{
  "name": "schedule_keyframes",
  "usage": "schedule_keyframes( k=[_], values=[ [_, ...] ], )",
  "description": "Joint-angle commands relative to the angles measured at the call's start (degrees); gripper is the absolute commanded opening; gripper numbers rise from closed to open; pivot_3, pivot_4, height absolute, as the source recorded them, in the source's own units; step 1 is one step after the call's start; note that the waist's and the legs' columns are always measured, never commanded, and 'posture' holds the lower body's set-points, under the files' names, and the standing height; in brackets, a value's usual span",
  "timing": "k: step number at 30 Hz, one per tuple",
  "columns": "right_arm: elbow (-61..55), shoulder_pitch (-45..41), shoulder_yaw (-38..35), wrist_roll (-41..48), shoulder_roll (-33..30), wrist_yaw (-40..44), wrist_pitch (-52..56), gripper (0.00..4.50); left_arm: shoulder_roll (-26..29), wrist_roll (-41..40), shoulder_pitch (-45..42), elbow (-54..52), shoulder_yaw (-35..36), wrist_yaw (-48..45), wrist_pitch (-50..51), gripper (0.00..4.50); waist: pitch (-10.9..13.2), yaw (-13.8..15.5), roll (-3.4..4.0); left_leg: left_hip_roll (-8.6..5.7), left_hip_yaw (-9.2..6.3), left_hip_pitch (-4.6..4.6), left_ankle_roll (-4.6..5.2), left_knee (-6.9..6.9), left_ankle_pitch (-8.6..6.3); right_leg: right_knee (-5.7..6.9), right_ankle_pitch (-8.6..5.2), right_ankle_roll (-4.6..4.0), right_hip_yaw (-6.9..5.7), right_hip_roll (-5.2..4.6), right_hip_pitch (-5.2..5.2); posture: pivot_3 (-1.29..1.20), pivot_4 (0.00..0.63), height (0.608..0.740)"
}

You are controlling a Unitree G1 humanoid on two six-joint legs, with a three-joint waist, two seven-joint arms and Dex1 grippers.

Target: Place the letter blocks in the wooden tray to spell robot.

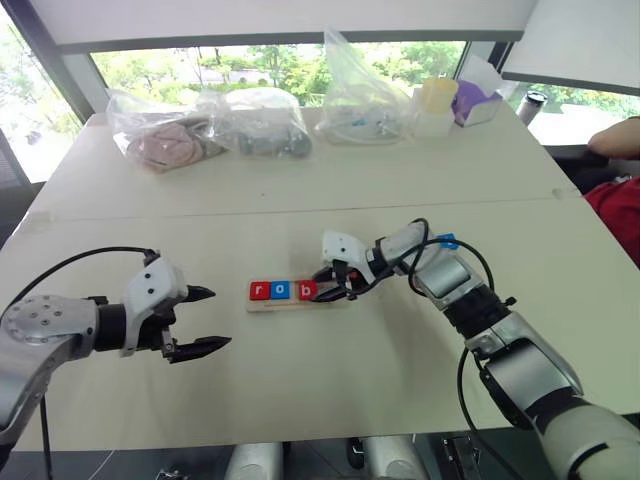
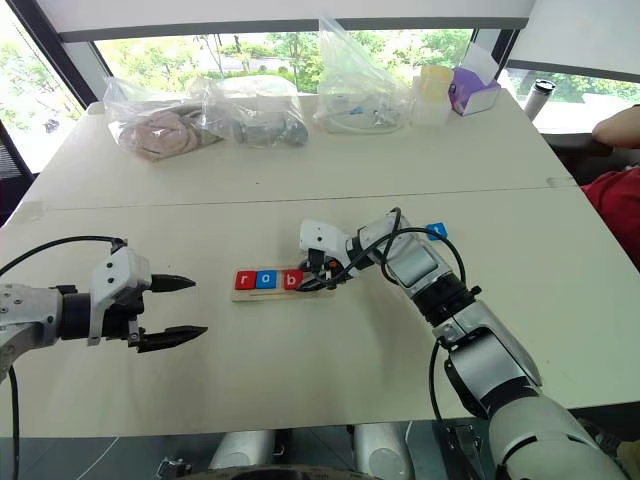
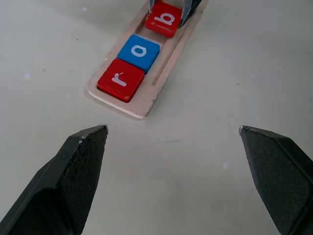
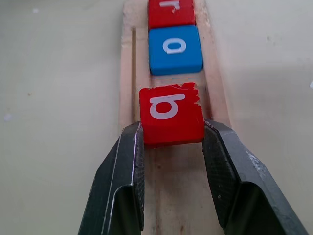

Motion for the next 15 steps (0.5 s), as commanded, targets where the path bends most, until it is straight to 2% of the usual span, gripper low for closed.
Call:
schedule_keyframes(
  k=[1,15],
  values=[
    [0.79,-1.82,-0.88,-0.81,1.52,-0.6,-0.91,1.11,-0.1,-0.21,-1.07,-1.09,0.34,0.64,-0.06,4.5,0.0,0.05,0.0,0.0,-0.01,0.0,0.0,0.0,0.0,0.0,0.0,0.0,0.0,0.0,0.0,0.0,0.15,0.74],
    [1.4,-1.54,-1.38,-1.93,3.18,-1.51,-0.36,1.11,-0.74,1.26,-3.56,0.61,-2.9,0.85,-1.53,4.5,0.0,0.07,0.0,-0.03,-0.01,0.0,-0.02,0.0,0.01,-0.01,0.0,0.0,0.01,-0.04,0.01,0.0,0.15,0.74]
  ],
)
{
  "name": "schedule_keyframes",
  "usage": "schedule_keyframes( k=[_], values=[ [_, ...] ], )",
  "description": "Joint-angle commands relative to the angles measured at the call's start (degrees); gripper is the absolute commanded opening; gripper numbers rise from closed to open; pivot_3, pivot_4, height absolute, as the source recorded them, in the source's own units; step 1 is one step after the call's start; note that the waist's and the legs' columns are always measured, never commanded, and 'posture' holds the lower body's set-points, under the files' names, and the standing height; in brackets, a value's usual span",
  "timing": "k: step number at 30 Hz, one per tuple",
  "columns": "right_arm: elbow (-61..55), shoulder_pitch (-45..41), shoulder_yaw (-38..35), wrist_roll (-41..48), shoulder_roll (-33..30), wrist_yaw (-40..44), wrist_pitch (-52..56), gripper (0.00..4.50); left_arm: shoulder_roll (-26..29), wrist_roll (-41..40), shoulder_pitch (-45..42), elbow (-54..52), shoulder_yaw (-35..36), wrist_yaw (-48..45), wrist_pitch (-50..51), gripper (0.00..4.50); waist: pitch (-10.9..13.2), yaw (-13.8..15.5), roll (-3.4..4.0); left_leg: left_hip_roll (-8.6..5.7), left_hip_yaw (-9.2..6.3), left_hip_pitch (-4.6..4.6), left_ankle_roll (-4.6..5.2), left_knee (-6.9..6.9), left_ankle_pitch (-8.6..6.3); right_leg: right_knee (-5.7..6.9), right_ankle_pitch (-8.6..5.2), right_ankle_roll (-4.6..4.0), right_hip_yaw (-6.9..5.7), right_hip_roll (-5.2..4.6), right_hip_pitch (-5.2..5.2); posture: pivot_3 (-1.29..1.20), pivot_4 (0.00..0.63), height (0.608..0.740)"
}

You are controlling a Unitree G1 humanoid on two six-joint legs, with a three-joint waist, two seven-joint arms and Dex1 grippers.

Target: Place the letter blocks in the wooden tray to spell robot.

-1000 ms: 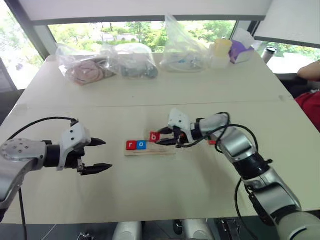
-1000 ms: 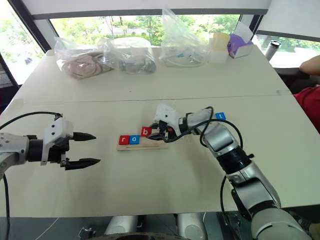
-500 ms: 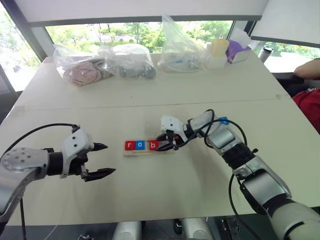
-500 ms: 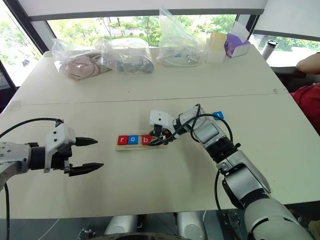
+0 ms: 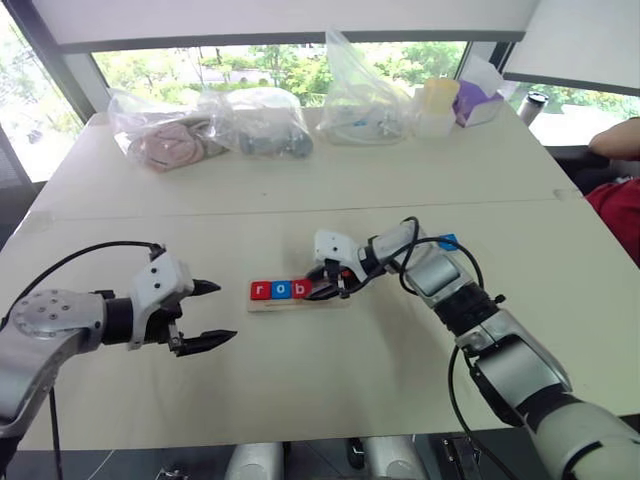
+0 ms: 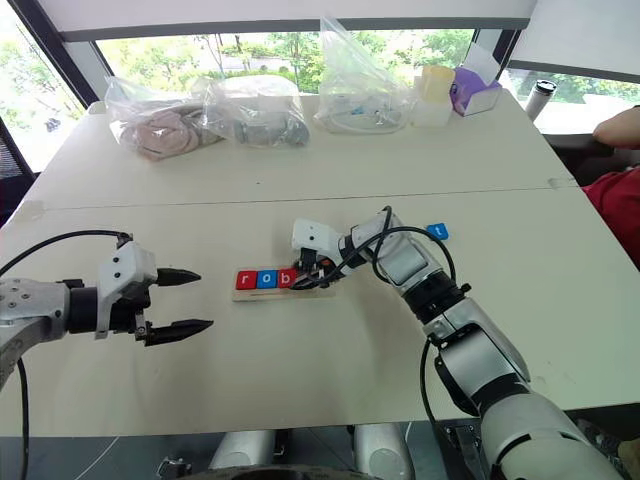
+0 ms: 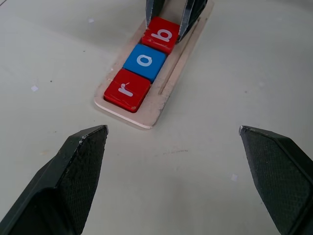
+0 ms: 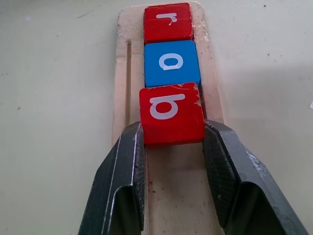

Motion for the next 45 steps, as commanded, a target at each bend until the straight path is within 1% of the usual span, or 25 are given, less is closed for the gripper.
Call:
schedule_keyframes(
  k=[1,2,4,6,7,13,17,20,26,32,36,45],
  values=[
    [0.11,-1.07,-1.13,-0.25,0.91,-0.68,0.17,1.11,-0.22,0.28,-0.87,-0.23,0.09,0.2,-0.96,4.5,0.0,-0.05,0.0,0.0,0.0,0.0,0.0,0.0,0.0,0.0,0.0,0.0,0.0,0.0,0.0,0.0,0.15,0.74],
    [0.08,-1.08,-1.24,-0.2,1.09,-0.78,0.32,2.13,-0.31,0.38,-1.03,-0.24,-0.1,0.27,-0.95,4.5,0.0,-0.07,0.0,0.0,0.0,0.0,0.0,0.0,0.0,0.0,0.0,0.0,0.0,0.01,0.0,0.0,0.15,0.74],
    [0.16,-1.14,-1.52,-0.29,1.49,-1.36,0.46,3.02,-0.39,0.54,-1.19,-0.23,-0.35,0.34,-0.99,4.5,0.0,-0.07,0.0,0.01,-0.01,0.0,0.0,0.0,0.0,0.01,0.0,0.0,0.0,0.02,0.0,0.0,0.15,0.74],
    [0.02,-1.26,-2.1,-0.11,1.85,-1.99,0.79,4.06,-0.37,0.64,-1.21,-0.26,-0.4,0.37,-1.01,4.5,0.0,-0.06,0.0,0.01,-0.01,0.01,0.0,0.0,0.0,0.01,0.01,-0.01,0.0,0.02,0.0,0.0,0.15,0.74],
    [-0.23,-1.34,-2.62,0.26,1.97,-2.18,1.32,4.47,-0.4,0.7,-1.24,-0.29,-0.48,0.43,-1.01,4.5,0.0,-0.04,0.0,0.01,-0.01,0.01,-0.01,0.0,0.0,0.01,0.01,-0.01,0.0,0.02,0.0,0.0,0.15,0.74],
    [-3.58,-1.23,-5.55,1.73,1.53,-3.59,3.8,4.47,-0.59,0.72,-1.33,-0.5,-0.64,0.64,-0.98,4.5,0.0,0.08,0.01,0.0,-0.02,-0.02,-0.02,0.0,0.01,-0.02,0.01,-0.01,0.0,0.0,-0.01,0.0,0.15,0.74],
    [-10.27,1.11,-7.81,3.46,-0.09,-4.14,7.51,4.47,-0.7,0.49,-1.36,-0.59,-0.72,0.69,-0.8,4.5,0.01,0.09,0.01,0.0,-0.02,-0.05,-0.02,0.0,0.01,-0.03,0.01,0.0,0.0,-0.02,-0.02,0.0,0.15,0.74],
    [-12.11,2.62,-8.67,3.13,0.01,-6.7,6.02,4.47,-0.9,0.58,-1.79,-0.33,-1.19,0.76,-0.76,4.5,0.01,0.08,0.01,0.0,-0.03,-0.04,-0.02,-0.01,0.01,-0.03,0.01,0.0,0.0,-0.01,-0.02,0.0,0.15,0.74],
    [-9.58,3.05,-7.32,0.79,-0.01,-9.32,0.97,4.47,-1.27,0.77,-2.88,0.1,-2.02,0.77,-0.54,4.5,0.01,0.01,0.01,0.0,-0.01,-0.03,-0.02,-0.01,0.01,-0.02,0.01,-0.01,0.0,0.0,-0.02,0.0,0.15,0.74],
    [-2.59,0.8,-5.7,-2.56,0.71,-10.64,-5.58,4.47,-1.23,0.54,-2.94,0.04,-1.79,1.0,-0.38,4.5,0.01,-0.04,0.01,0.0,0.0,-0.04,-0.02,-0.01,0.01,-0.02,0.01,-0.01,0.0,0.01,-0.03,0.0,0.15,0.74],
    [-0.84,0.47,-5.81,-2.69,1.33,-10.07,-7.31,4.47,-1.26,0.47,-2.71,-0.32,-1.66,1.25,-0.19,4.5,0.01,-0.05,0.01,0.0,0.0,-0.04,-0.02,-0.01,0.01,-0.02,0.01,-0.01,0.0,0.01,-0.03,0.0,0.15,0.74],
    [4.03,-0.86,-5.9,-5.06,2.86,-12.44,-10.95,4.47,-1.3,0.44,-2.68,-0.51,-1.62,1.57,-0.11,4.5,0.01,-0.05,0.01,0.0,-0.01,-0.03,-0.02,-0.01,0.01,-0.02,0.01,-0.01,0.0,0.01,-0.02,0.0,0.15,0.74]
  ],
)
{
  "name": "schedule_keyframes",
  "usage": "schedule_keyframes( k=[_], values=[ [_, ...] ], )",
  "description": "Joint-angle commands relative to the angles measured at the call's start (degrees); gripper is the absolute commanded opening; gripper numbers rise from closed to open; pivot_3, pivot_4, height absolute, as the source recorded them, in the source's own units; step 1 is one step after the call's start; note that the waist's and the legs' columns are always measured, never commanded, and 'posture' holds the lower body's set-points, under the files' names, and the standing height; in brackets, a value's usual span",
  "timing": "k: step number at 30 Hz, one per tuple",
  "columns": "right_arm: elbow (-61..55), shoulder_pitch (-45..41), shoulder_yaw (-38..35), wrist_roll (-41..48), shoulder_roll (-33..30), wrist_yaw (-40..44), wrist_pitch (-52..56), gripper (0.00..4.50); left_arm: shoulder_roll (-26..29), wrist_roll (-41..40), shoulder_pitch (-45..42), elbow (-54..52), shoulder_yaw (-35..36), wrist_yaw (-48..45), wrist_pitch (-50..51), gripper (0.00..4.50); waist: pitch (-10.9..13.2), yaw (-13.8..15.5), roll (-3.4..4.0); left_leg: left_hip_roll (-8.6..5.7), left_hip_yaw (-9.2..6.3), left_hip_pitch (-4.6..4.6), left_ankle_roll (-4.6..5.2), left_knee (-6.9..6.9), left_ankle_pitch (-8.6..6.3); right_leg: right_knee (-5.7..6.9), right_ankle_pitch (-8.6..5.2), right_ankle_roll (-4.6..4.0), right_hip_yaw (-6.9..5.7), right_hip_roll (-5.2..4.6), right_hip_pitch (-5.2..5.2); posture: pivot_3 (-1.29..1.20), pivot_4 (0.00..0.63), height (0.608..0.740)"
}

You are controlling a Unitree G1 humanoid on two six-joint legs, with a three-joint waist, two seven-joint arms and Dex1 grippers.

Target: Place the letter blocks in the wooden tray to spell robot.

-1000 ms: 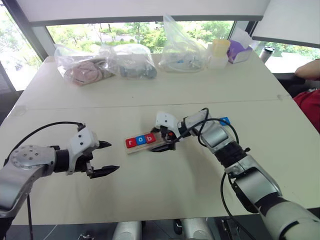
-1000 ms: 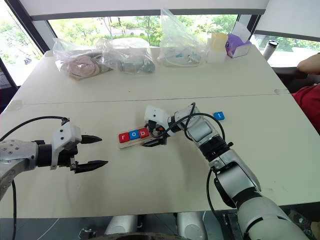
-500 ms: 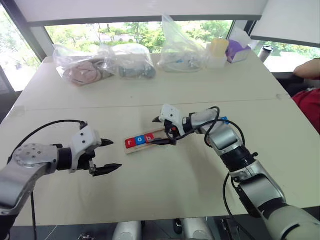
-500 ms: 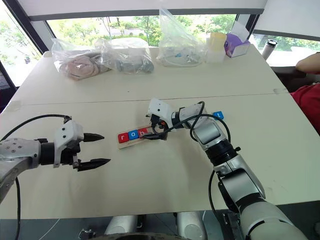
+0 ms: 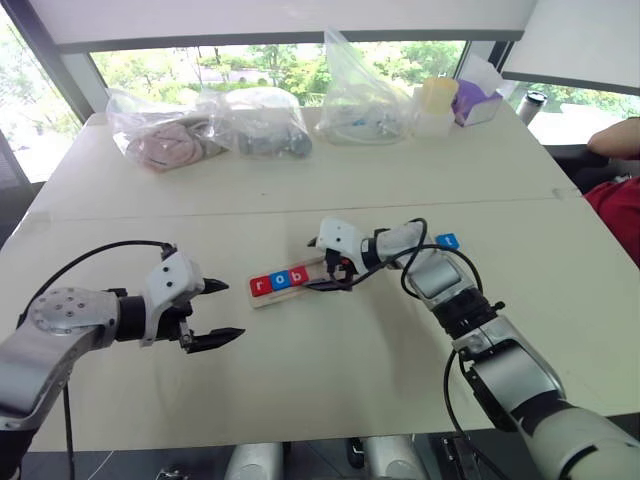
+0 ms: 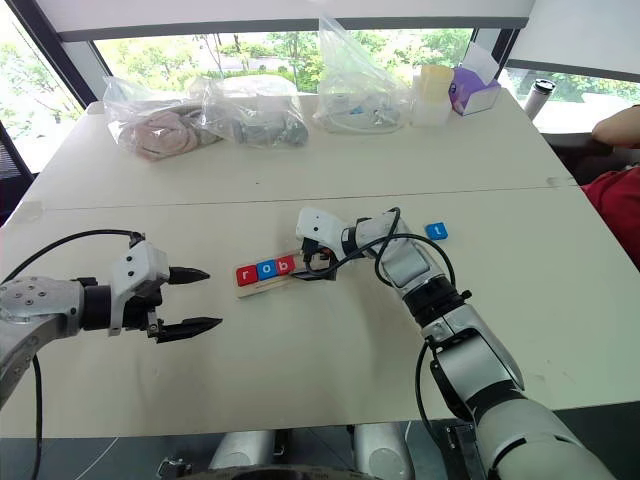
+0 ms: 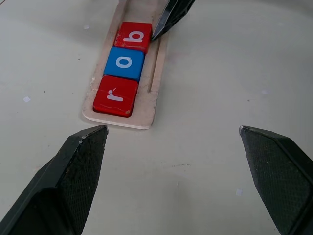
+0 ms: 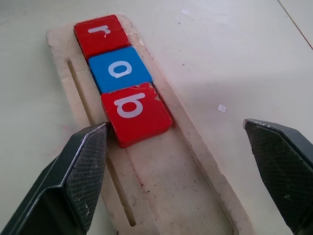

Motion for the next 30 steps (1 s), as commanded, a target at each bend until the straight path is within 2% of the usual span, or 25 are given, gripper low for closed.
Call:
schedule_keyframes(
  k=[1,6,9,12,18,21,25,26,27,30],
  values=[
    [0.61,-2.34,-0.99,-0.37,0.74,-0.77,-1.51,4.47,0.07,-0.19,-0.27,-0.97,1.01,0.24,-0.24,4.5,0.0,-0.02,0.0,0.0,0.0,0.0,0.0,0.0,0.0,0.0,0.0,0.0,0.0,0.0,0.0,0.0,0.15,0.74],
    [-2.38,-1.95,-1.61,1.45,-0.37,2.34,-1.1,4.47,0.1,-0.16,-0.41,-0.89,0.79,0.22,-0.29,4.5,0.0,0.01,0.0,0.0,0.0,-0.01,0.0,0.0,0.0,0.0,0.0,0.0,0.0,0.0,0.0,0.0,0.15,0.74],
    [-8.87,0.07,-2.97,4.01,-3.16,5.57,2.73,4.47,0.35,0.78,-0.69,-0.38,-0.4,-0.13,-0.91,4.5,0.01,0.23,0.02,0.0,-0.01,-0.02,0.0,0.0,0.0,-0.01,0.0,0.01,0.0,-0.02,0.0,0.0,0.15,0.74],
    [-14.79,2.11,-6.62,6.68,-4.99,3.94,8.84,4.47,0.72,3.41,-0.18,0.66,-1.93,-0.48,-2.94,4.5,0.01,0.29,0.01,-0.01,-0.01,-0.02,0.0,0.0,0.0,-0.02,0.0,0.01,0.0,-0.03,0.01,0.0,0.15,0.74],
    [-32.29,8.67,-20.69,11.35,-6.96,-10.1,33.51,4.47,-0.82,2.63,-0.43,1.27,-0.85,-0.45,-3.86,4.5,0.01,0.46,0.01,0.01,-0.05,-0.05,0.0,0.0,0.0,-0.02,-0.01,0.0,0.0,-0.05,0.01,0.0,0.15,0.74],
    [-44.41,15.42,-27.73,12.16,-5.99,-18.13,48.26,4.47,-2.97,-3.77,-3.4,-0.1,1.07,-0.31,0.14,4.5,-0.01,0.49,-0.01,0.01,-0.06,-0.05,0.0,0.0,0.0,-0.03,-0.01,0.0,0.0,-0.07,0.01,0.0,0.15,0.74],
    [-56.67,23.34,-33.76,13.54,-3.68,-24.5,61.24,4.47,-3.23,-8.47,-7.36,-0.96,0.72,-1.54,3.67,4.5,-0.01,0.45,-0.01,0.0,-0.14,-0.09,0.0,0.0,0.0,-0.04,-0.04,0.04,-0.03,-0.07,0.01,0.0,0.15,0.74],
    [-59.13,26.13,-34.81,13.96,-3.29,-25.35,62.32,4.47,-3.11,-9.02,-9.06,-0.33,-0.2,-2.47,4.03,4.5,0.0,0.36,-0.01,-0.02,-0.11,-0.08,0.0,0.0,0.0,-0.03,-0.04,0.04,-0.02,-0.07,0.01,0.0,0.15,0.74],
    [-60.88,29.47,-34.37,14.73,-5.01,-23.79,58.92,4.47,-3.01,-8.99,-10.71,0.62,-1.38,-3.45,4.0,4.5,0.0,0.37,-0.01,-0.03,-0.09,-0.07,0.0,0.0,0.0,-0.03,-0.04,0.04,-0.01,-0.06,0.01,0.0,0.15,0.74],
    [-60.97,38.4,-31.34,14.78,-13.83,-15.83,41.8,4.47,-2.87,-7.57,-14.01,3.51,-4.52,-6.15,3.04,4.5,0.01,0.2,0.03,-0.07,0.04,-0.04,0.0,0.0,0.0,-0.07,-0.2,0.29,-0.02,-0.03,0.06,0.0,0.15,0.74]
  ],
)
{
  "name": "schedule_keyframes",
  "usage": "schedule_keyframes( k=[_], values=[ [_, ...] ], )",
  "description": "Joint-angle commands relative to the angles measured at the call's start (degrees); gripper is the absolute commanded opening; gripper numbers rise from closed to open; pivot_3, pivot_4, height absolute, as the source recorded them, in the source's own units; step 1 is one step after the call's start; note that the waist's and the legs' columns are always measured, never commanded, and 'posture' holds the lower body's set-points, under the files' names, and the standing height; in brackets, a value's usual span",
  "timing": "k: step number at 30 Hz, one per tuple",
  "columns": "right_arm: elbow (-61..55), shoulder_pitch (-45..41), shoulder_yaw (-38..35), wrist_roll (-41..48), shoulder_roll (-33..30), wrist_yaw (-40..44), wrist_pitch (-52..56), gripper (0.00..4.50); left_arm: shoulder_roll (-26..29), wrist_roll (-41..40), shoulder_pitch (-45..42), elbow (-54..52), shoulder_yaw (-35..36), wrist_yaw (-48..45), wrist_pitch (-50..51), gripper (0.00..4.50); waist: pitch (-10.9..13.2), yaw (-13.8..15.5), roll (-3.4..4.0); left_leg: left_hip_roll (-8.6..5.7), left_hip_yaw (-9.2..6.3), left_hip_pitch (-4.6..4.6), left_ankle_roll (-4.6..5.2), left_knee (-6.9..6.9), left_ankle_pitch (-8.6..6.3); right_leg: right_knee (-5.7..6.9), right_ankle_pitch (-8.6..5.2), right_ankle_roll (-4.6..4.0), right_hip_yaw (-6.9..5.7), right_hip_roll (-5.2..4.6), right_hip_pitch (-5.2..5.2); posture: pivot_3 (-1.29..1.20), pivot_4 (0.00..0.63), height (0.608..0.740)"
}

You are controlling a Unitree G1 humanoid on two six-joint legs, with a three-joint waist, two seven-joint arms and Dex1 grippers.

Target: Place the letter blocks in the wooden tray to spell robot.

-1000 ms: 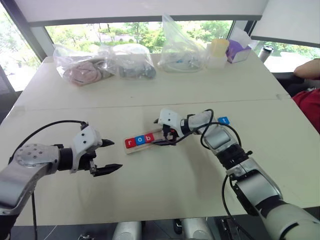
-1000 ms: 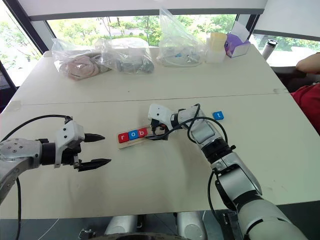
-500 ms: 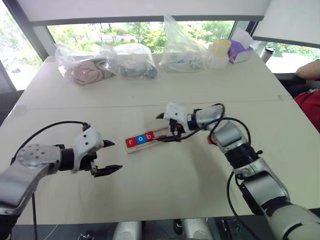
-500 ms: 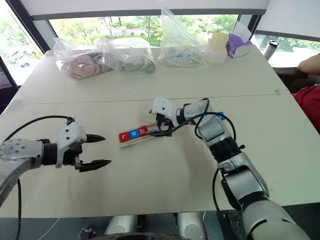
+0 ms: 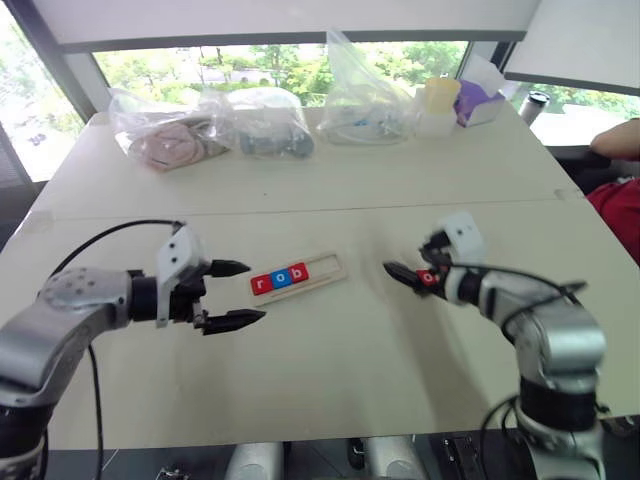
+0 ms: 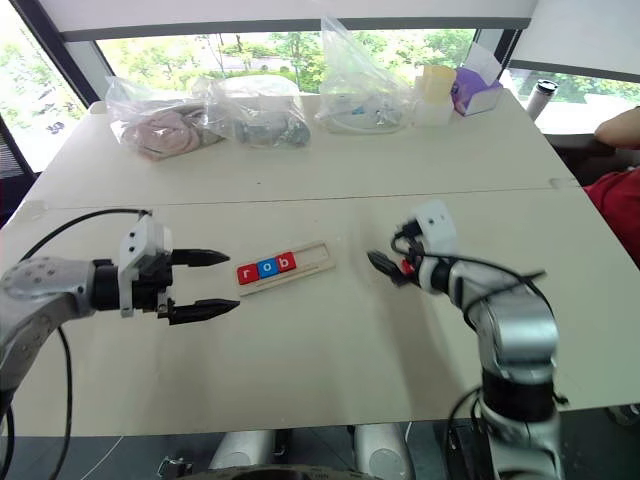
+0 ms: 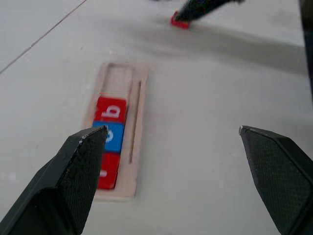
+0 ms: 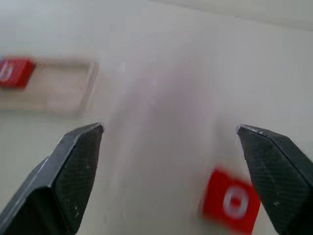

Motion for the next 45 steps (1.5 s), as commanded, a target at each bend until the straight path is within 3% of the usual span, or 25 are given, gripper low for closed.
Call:
schedule_keyframes(
  k=[1,7,14,20,23,28,33,37,42,45],
  values=[
    [0.95,5.0,0.1,1.59,-7.89,9.56,-17.81,4.47,0.93,1.35,-2.32,2.61,-3.17,-3.75,-1.57,4.5,0.0,-0.26,0.0,0.0,0.14,0.01,0.0,0.0,0.0,0.0,-0.01,0.02,0.01,-0.01,0.01,0.0,0.15,0.74],
    [25.27,1.04,3.2,-0.69,-18.3,22.02,-44.64,4.47,2.8,5.07,-5.86,4.41,-8.82,-9.54,-4.39,4.5,0.1,-0.61,-0.17,0.05,0.34,0.1,0.01,0.04,0.0,-0.03,0.0,0.01,0.06,0.06,0.05,0.0,0.15,0.74],
    [52.24,-12.44,10.51,-4.74,-18.98,30.24,-64.36,4.47,2.97,6.33,-5.44,3.49,-9.01,-9.77,-4.69,4.5,0.12,-0.29,-0.15,0.06,0.29,0.07,0.02,0.02,0.0,0.0,0.13,-0.19,0.07,0.11,0.04,0.0,0.15,0.74],
    [67.64,-20.2,15.24,-7.59,-18.44,36.03,-74.57,4.47,3.7,5.87,-2.27,1.58,-6.8,-8.54,-3.76,4.5,0.12,-0.28,-0.17,0.06,0.32,0.1,0.02,0.05,0.0,0.0,0.15,-0.21,0.1,0.05,0.08,0.0,0.15,0.74],
    [73.87,-23.14,16.59,-8.17,-18.55,39.54,-78.95,3.62,4.26,5.45,-0.57,0.69,-5.57,-8.05,-3.32,4.5,0.11,-0.24,-0.18,0.06,0.31,0.14,0.02,0.06,0.0,0.01,0.15,-0.22,0.1,0.05,0.12,0.0,0.15,0.74],
    [75.51,-24.25,17.67,-7.36,-18.32,44.76,-80.31,1.17,4.5,5.53,0.62,0.62,-4.83,-7.7,-3.56,4.5,0.1,-0.02,-0.19,0.06,0.28,0.19,0.02,0.12,0.0,0.02,0.15,-0.22,0.1,0.03,0.22,0.0,0.15,0.74],
    [67.59,-25.75,14.99,-2.12,-13.99,42.15,-68.07,1.17,4.94,6.44,2.14,1.32,-3.88,-7.19,-4.22,4.5,0.1,-0.38,-0.19,0.07,0.23,0.18,0.02,0.12,0.0,0.04,0.15,-0.23,0.1,0.03,0.22,0.0,0.15,0.74],
    [59.17,-30.31,18.94,-1.84,-7.21,42.9,-63.27,1.17,6.16,8.38,3.68,2.99,-2.6,-6.37,-5.9,4.5,0.16,-1.49,-0.1,0.13,0.25,0.18,0.02,0.09,0.0,0.15,0.2,-0.27,0.14,0.11,0.08,0.0,0.15,0.74],
    [61.25,-34.95,23.11,-3.61,-2.47,44.89,-64.16,1.17,6.65,9.05,4.55,2.74,-1.87,-5.68,-6.25,4.5,0.18,-1.18,-0.06,0.16,0.1,0.12,0.02,0.09,0.0,0.2,0.28,-0.16,0.05,0.18,0.05,0.0,0.15,0.74],
    [68.78,-39.92,26.79,-6.97,1.64,45.63,-69.25,1.17,6.78,8.62,5.9,2.81,0.61,-4.62,-5.68,4.5,0.18,-0.86,-0.06,0.11,0.04,0.06,0.01,0.09,0.0,0.08,0.26,-0.13,0.02,0.07,0.05,0.0,0.15,0.74]
  ],
)
